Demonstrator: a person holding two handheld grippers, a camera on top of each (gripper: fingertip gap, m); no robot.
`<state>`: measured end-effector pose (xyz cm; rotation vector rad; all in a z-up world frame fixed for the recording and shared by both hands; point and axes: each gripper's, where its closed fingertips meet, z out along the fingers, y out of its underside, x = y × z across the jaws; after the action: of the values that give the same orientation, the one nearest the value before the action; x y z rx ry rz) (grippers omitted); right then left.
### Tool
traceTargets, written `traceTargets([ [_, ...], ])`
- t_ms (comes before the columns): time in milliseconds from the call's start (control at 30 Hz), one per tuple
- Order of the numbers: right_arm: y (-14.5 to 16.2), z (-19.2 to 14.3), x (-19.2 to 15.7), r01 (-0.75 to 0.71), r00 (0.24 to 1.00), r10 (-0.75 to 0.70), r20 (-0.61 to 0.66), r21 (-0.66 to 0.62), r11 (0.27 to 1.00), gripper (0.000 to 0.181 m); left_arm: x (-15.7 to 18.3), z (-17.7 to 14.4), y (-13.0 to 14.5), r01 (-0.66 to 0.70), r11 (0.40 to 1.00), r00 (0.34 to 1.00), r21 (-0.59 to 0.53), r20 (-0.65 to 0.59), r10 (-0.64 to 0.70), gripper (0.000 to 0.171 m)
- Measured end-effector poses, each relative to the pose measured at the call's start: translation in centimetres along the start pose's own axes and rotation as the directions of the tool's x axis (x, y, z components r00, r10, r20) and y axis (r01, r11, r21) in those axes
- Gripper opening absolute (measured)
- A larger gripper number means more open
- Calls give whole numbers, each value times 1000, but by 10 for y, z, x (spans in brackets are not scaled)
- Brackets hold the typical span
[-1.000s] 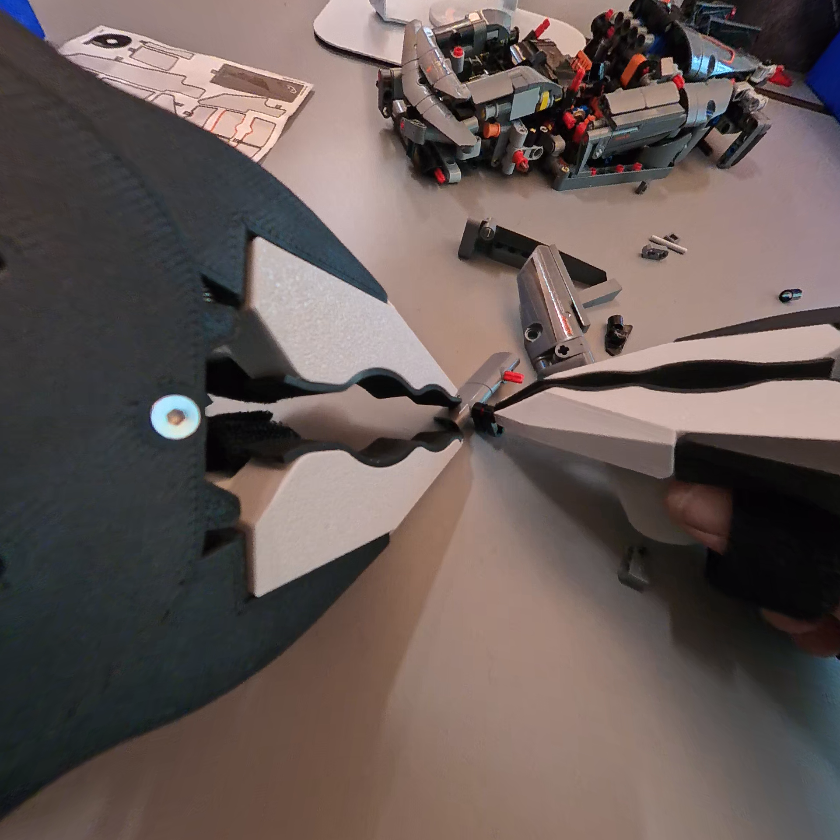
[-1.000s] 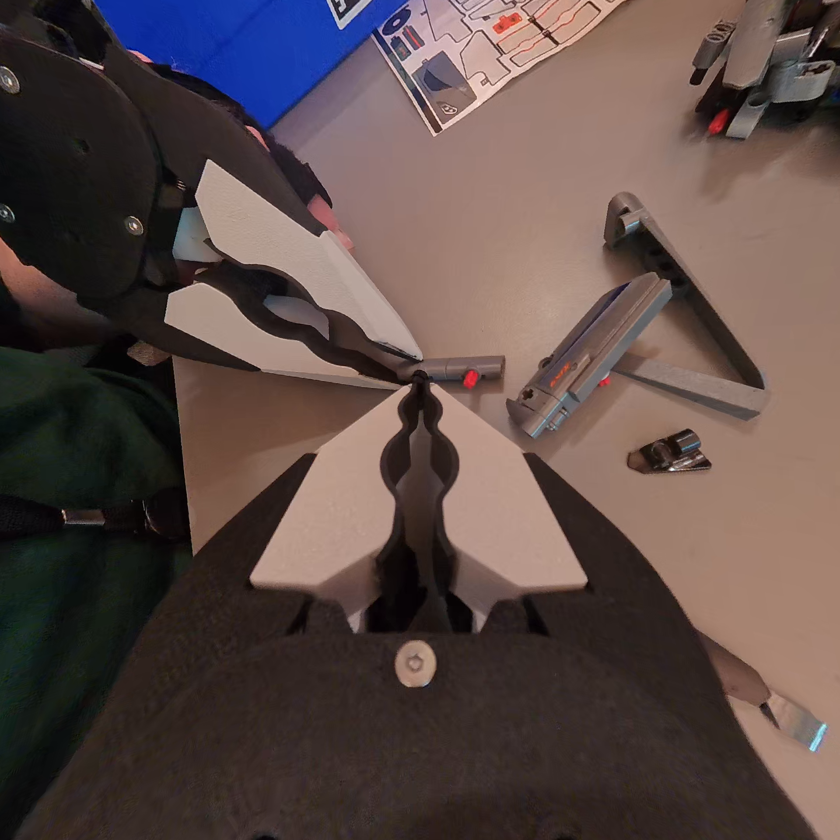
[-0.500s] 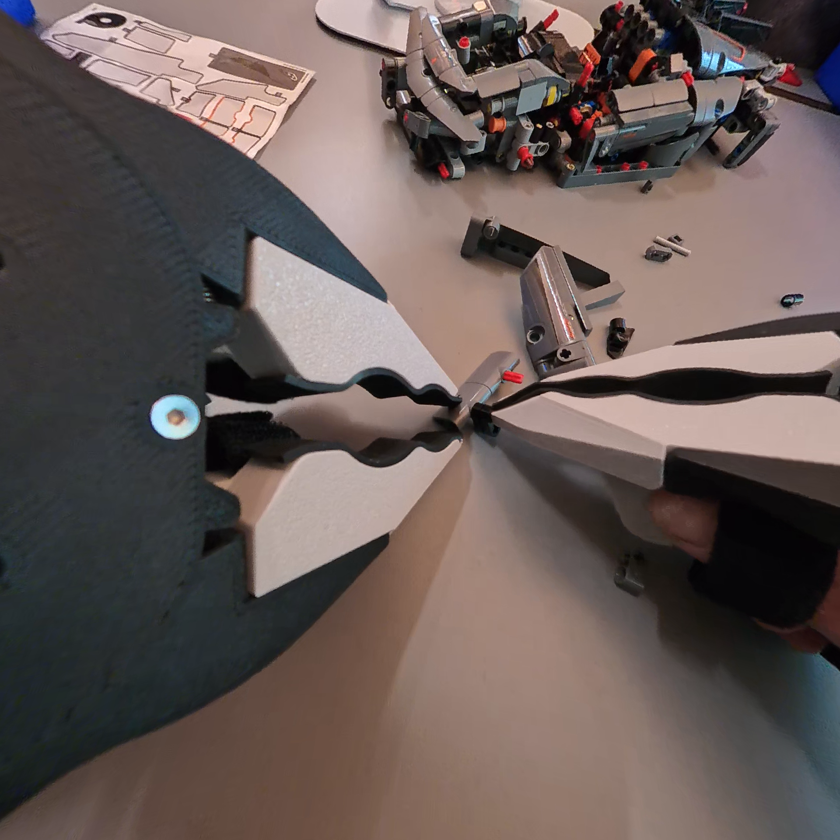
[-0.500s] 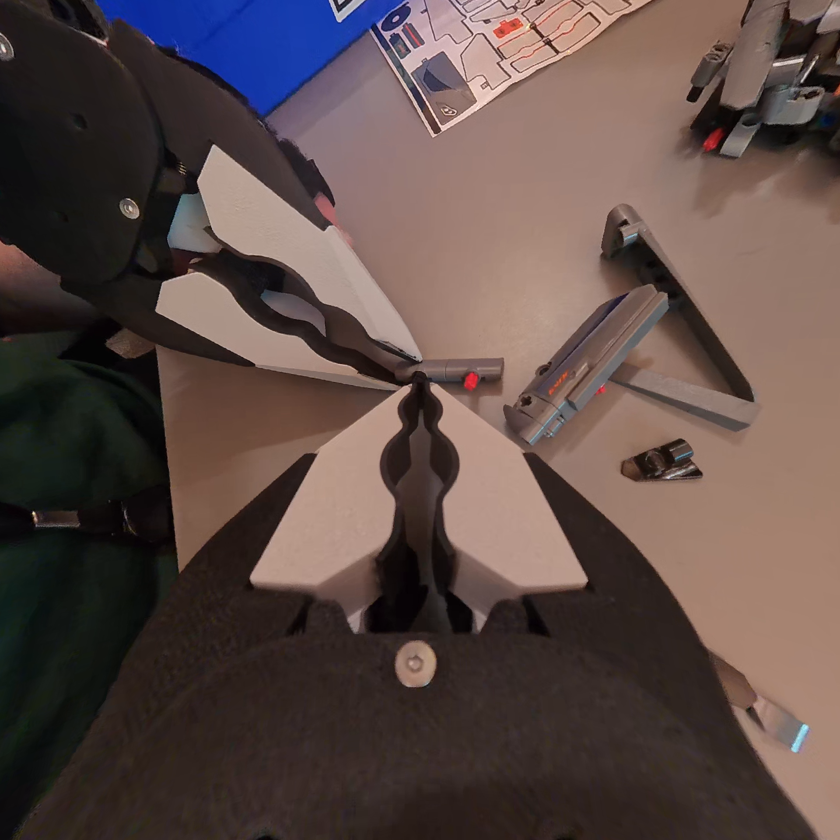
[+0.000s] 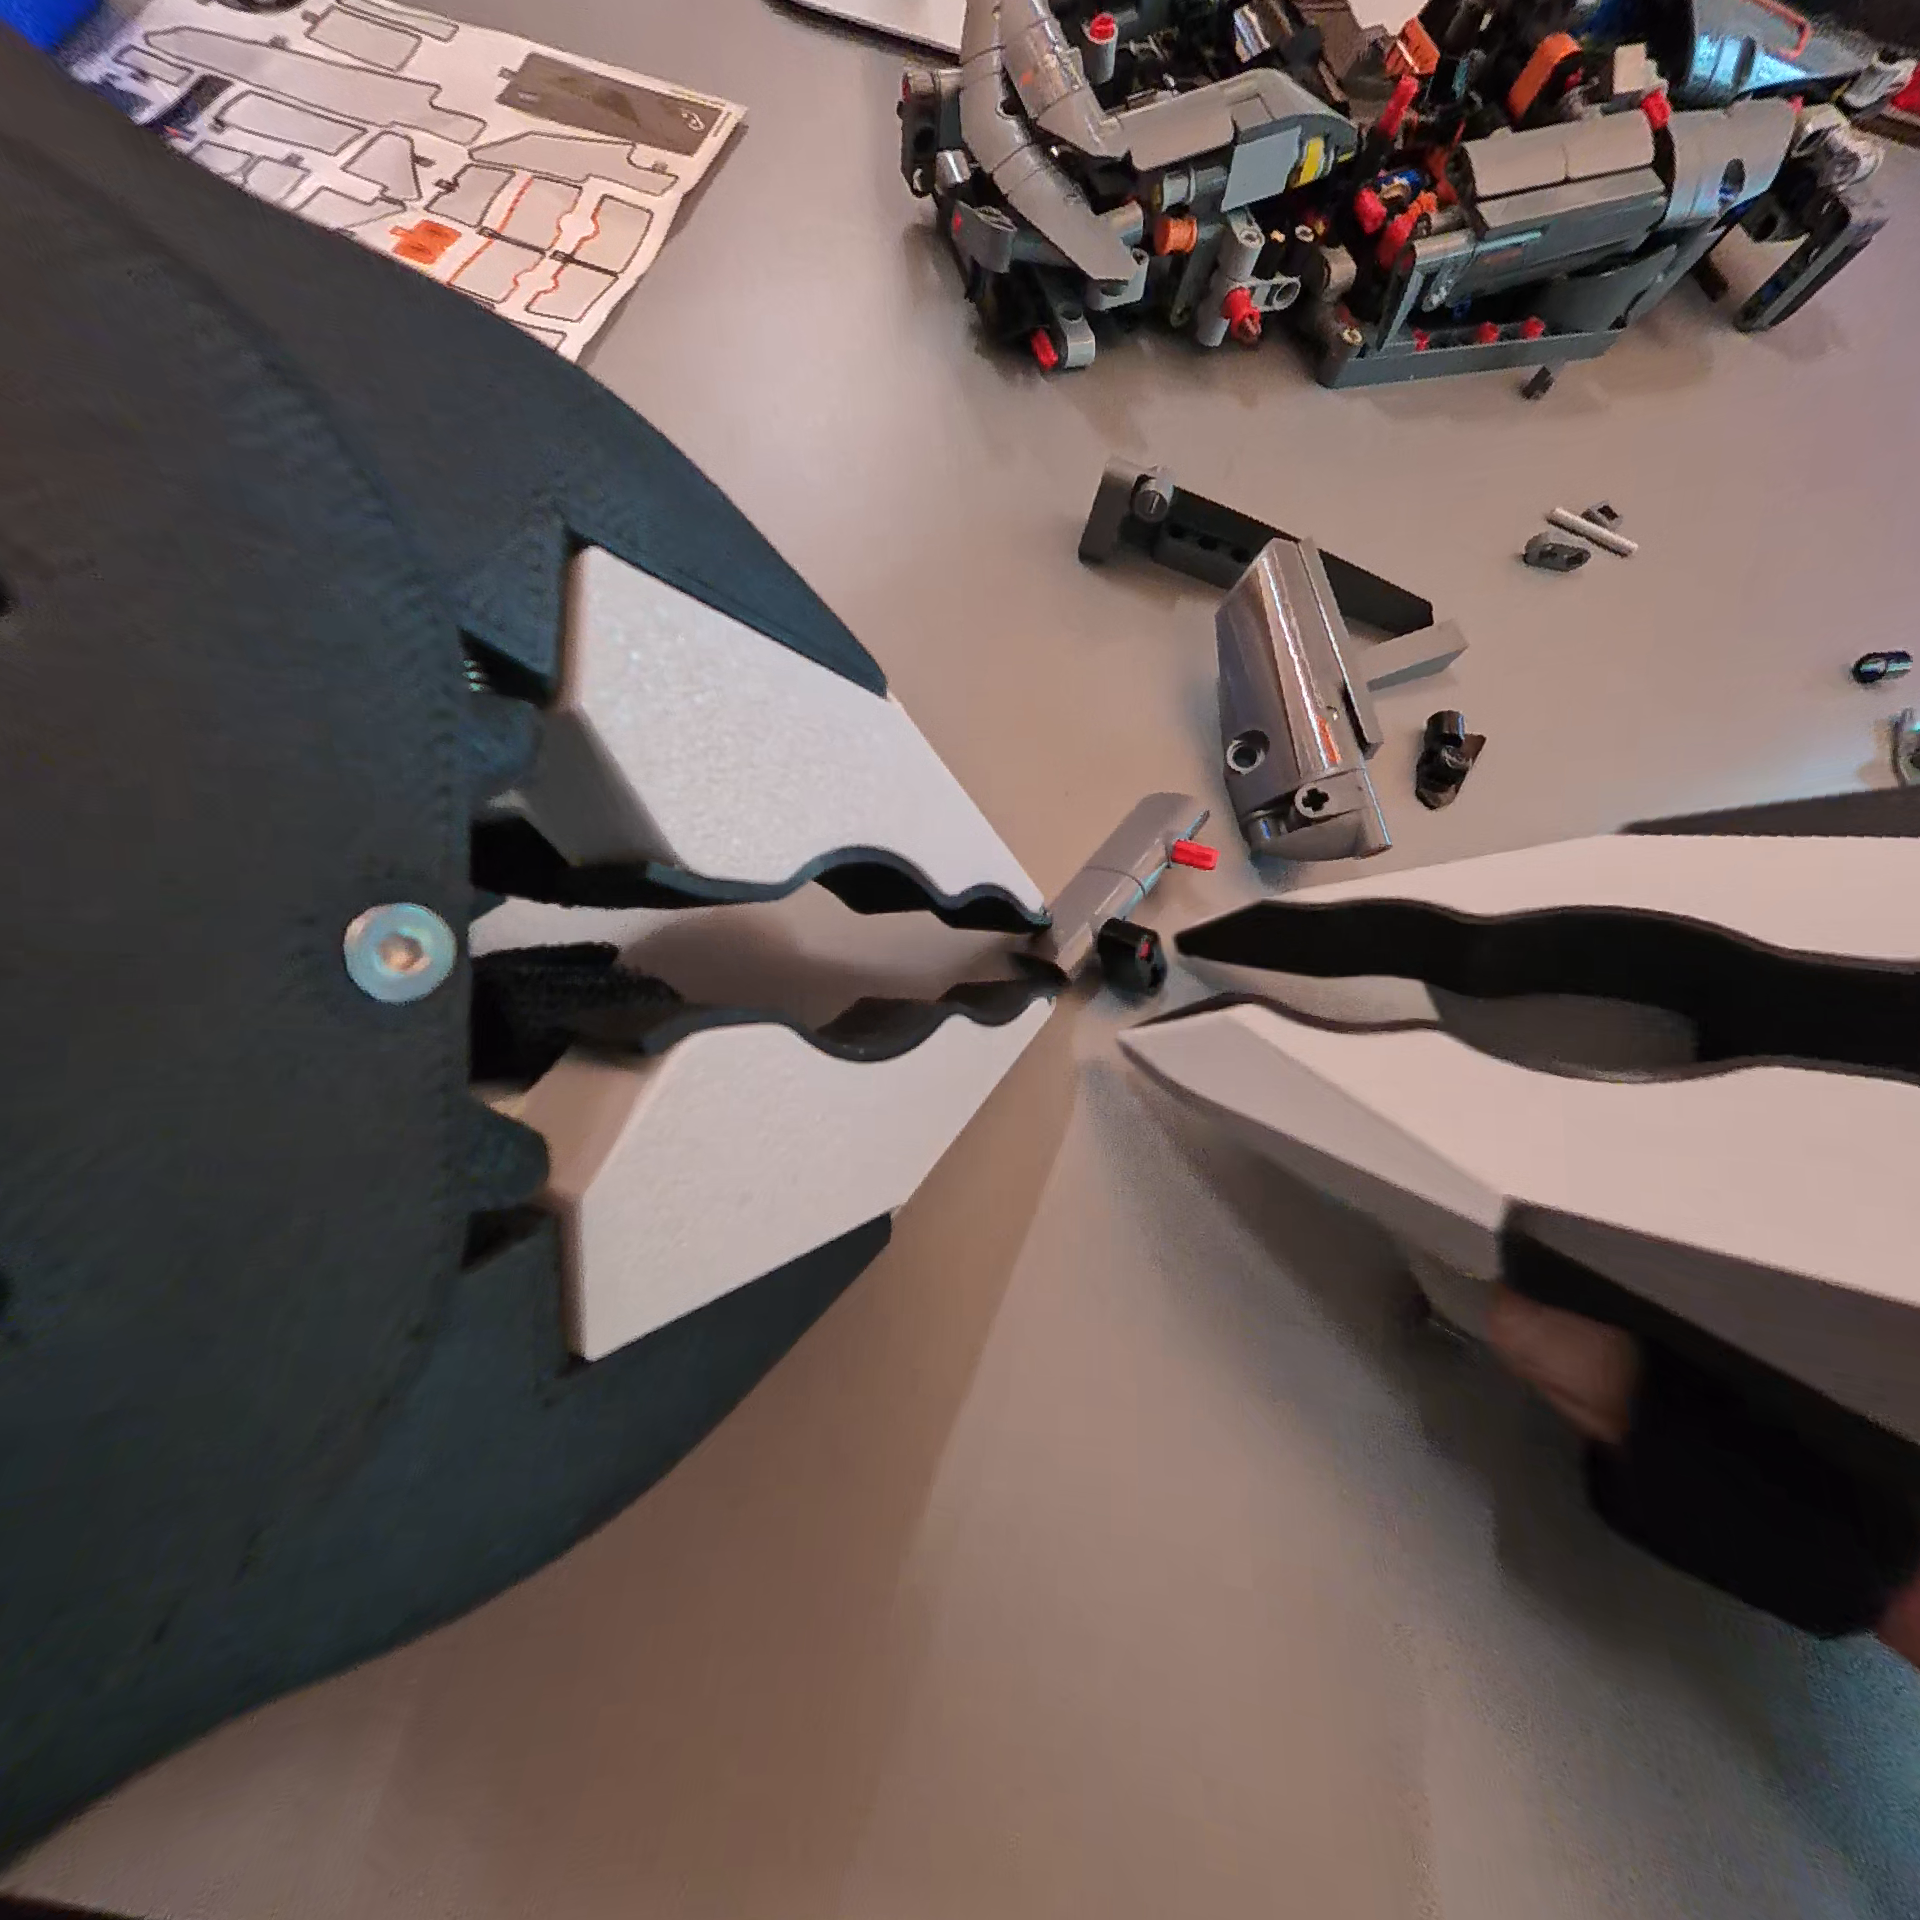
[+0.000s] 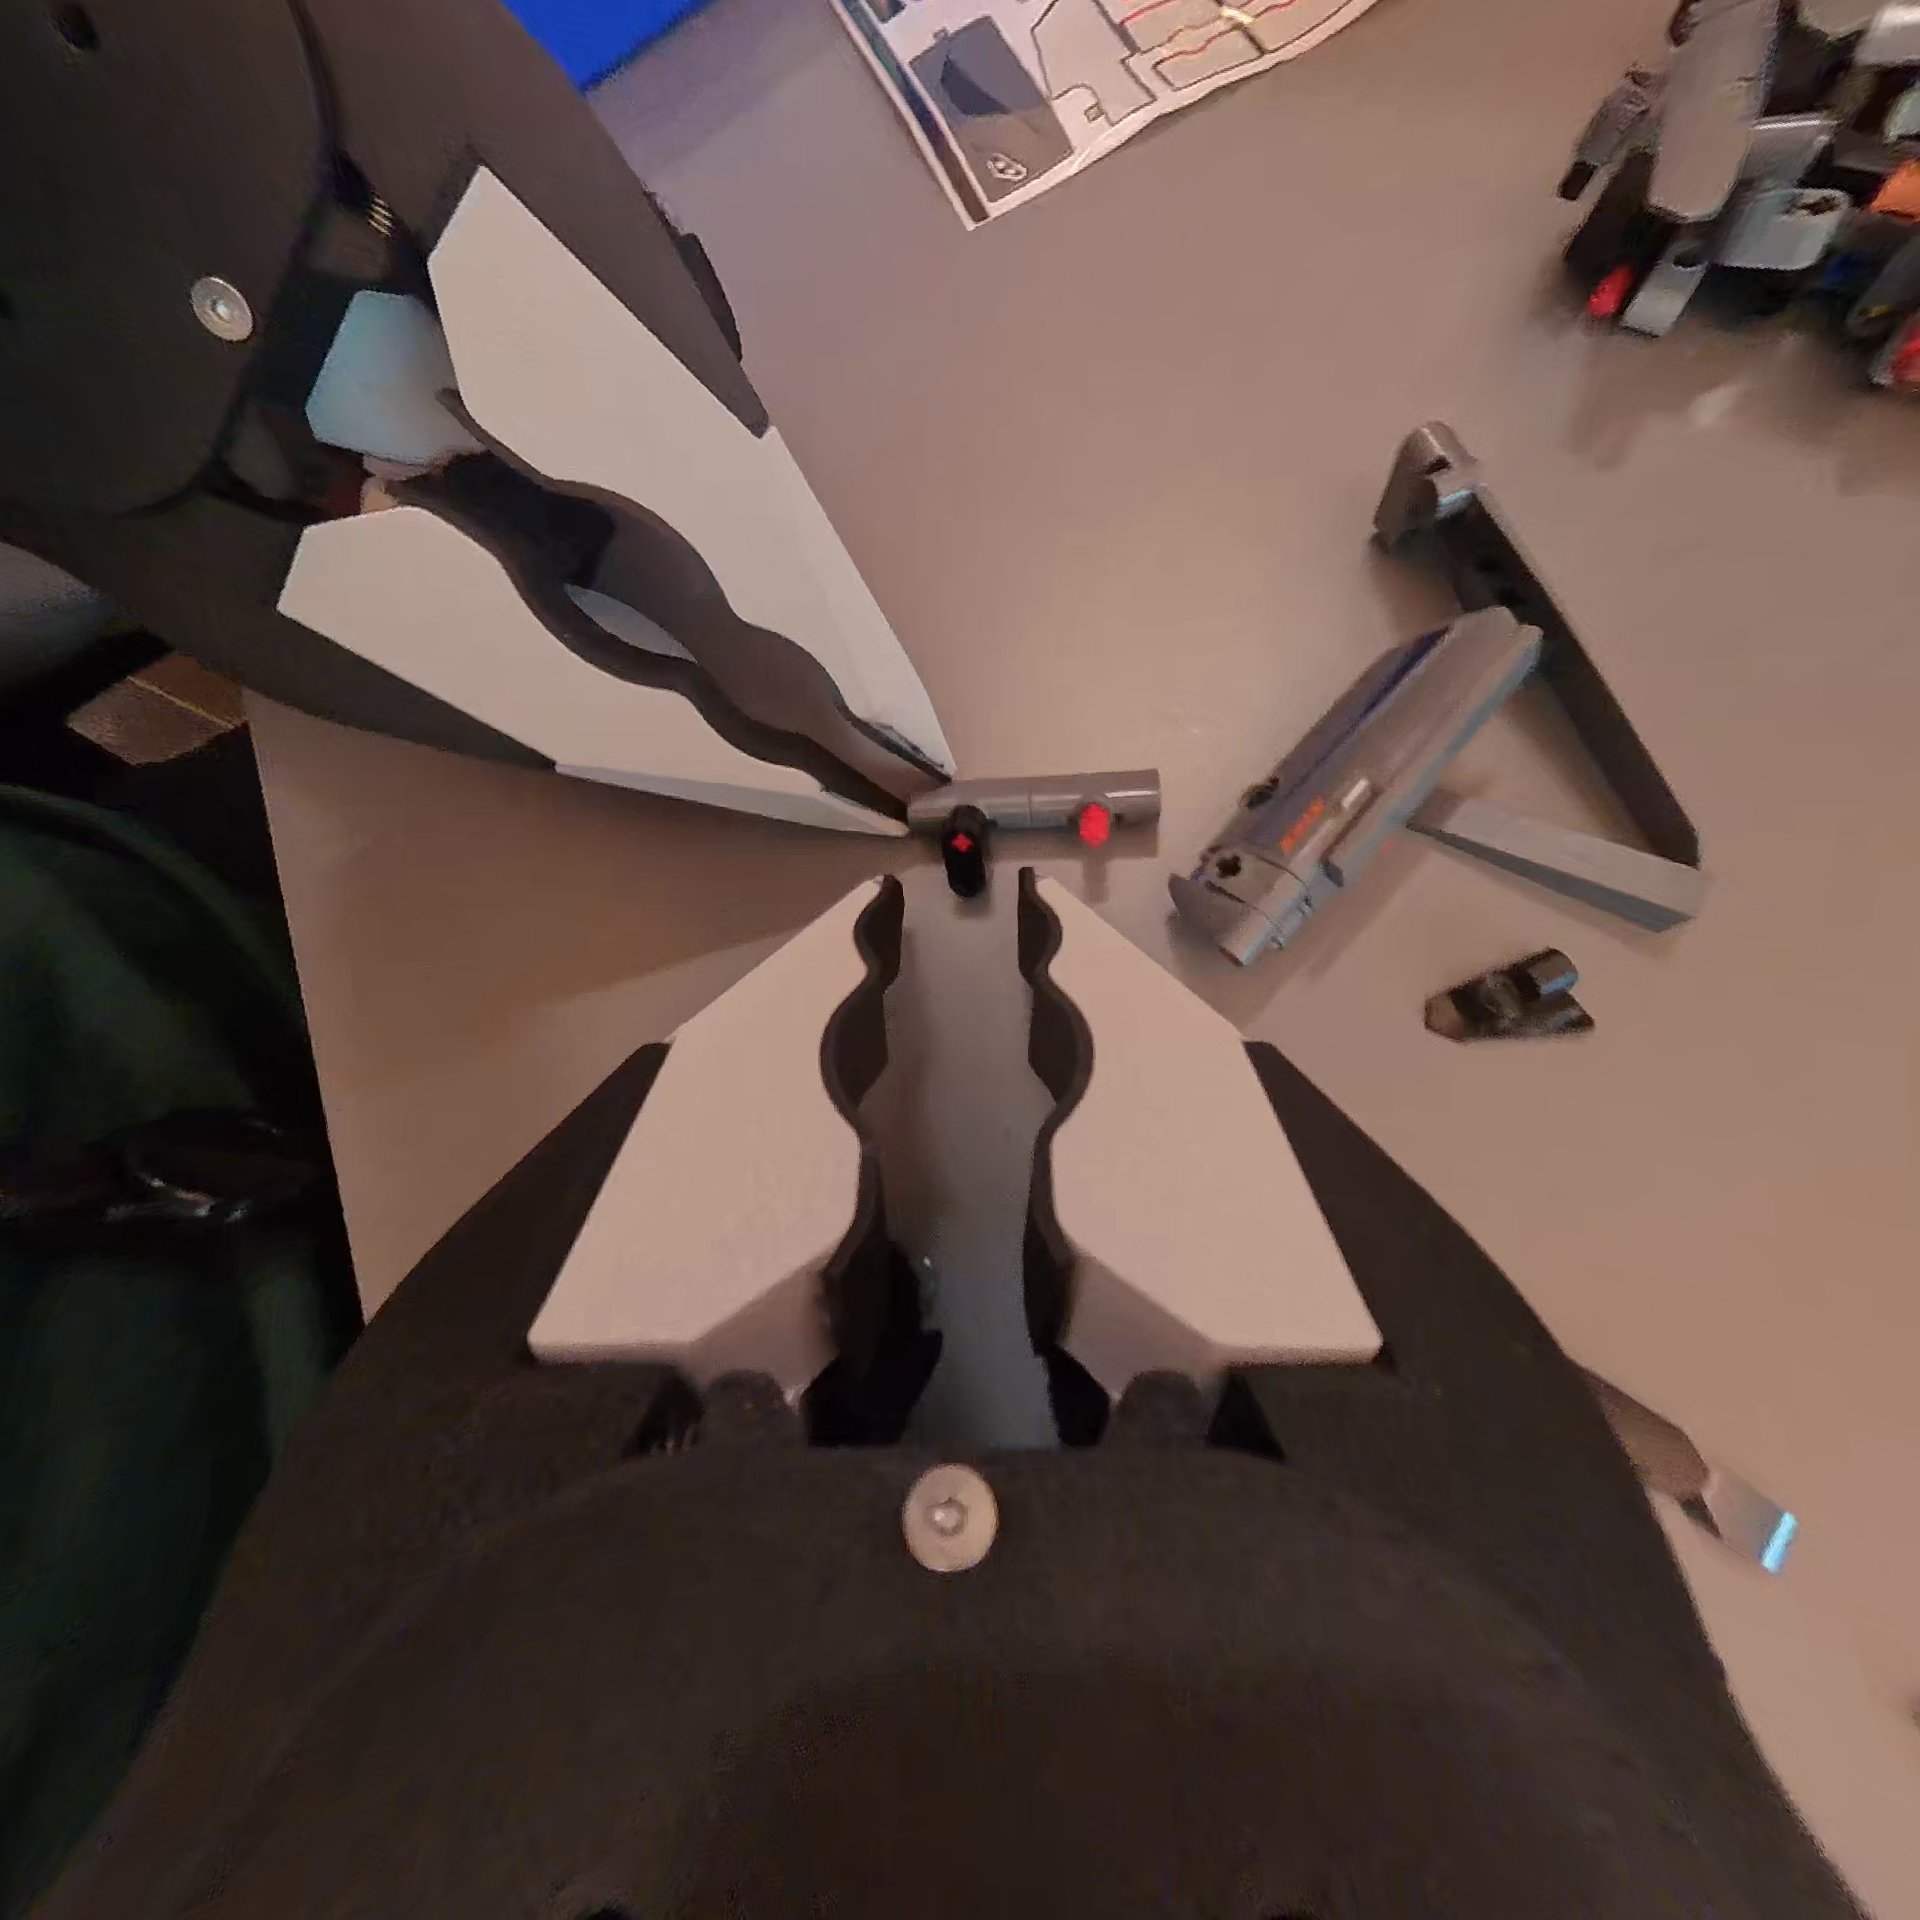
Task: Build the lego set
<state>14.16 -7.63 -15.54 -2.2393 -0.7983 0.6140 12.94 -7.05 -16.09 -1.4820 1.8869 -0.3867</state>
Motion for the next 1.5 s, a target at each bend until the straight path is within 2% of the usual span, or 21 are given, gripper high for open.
traceTargets([
  [267, -2, 9, -1, 58, 998, -59, -35, -38, 998, 15, 4, 0, -1, 26, 1000, 1000, -2, 7, -26, 5],
  [400, -6, 8, -3, 44, 999, -44, -28, -8, 999, 14, 1, -2, -2, 23, 1000, 999, 7, 37, -24, 15],
  [567, -19, -1, -6, -23, 1000, 22, 21, 69, 997, 14, -5, -12, -7, 19, 999, 996, 44, 92, -23, 32],
  [700, -37, -11, -19, -119, 983, 96, 156, 145, 982, 14, -12, -18, -14, -48, 997, 984, 58, 172, 37, 38],
  [900, -45, -17, -27, -188, 959, 148, 242, 150, 971, 13, -25, -27, -19, -133, 990, 950, 44, 291, 114, 12],
  [933, -47, -19, -29, -199, 952, 152, 264, 162, 966, 5, -25, -28, -20, -142, 989, 949, 51, 291, 122, 6],
  [1133, -54, -25, -29, -194, 955, 142, 261, 186, 963, 7, -31, -34, -26, -143, 986, 939, 81, 326, 110, 2],
  [1300, -68, -47, -26, -160, 968, 96, 230, 280, 947, 17, -39, -46, -37, -73, 977, 951, 198, 310, 8, 0],
  [1367, -71, -57, -18, -136, 979, 79, 186, 318, 938, 21, -41, -50, -41, -71, 970, 954, 231, 300, -2, 0],
  [1500, -72, -70, -10, 23, 997, -49, 65, 347, 938, 25, -41, -53, -49, -43, 956, 966, 289, 255, -34, 0],
])
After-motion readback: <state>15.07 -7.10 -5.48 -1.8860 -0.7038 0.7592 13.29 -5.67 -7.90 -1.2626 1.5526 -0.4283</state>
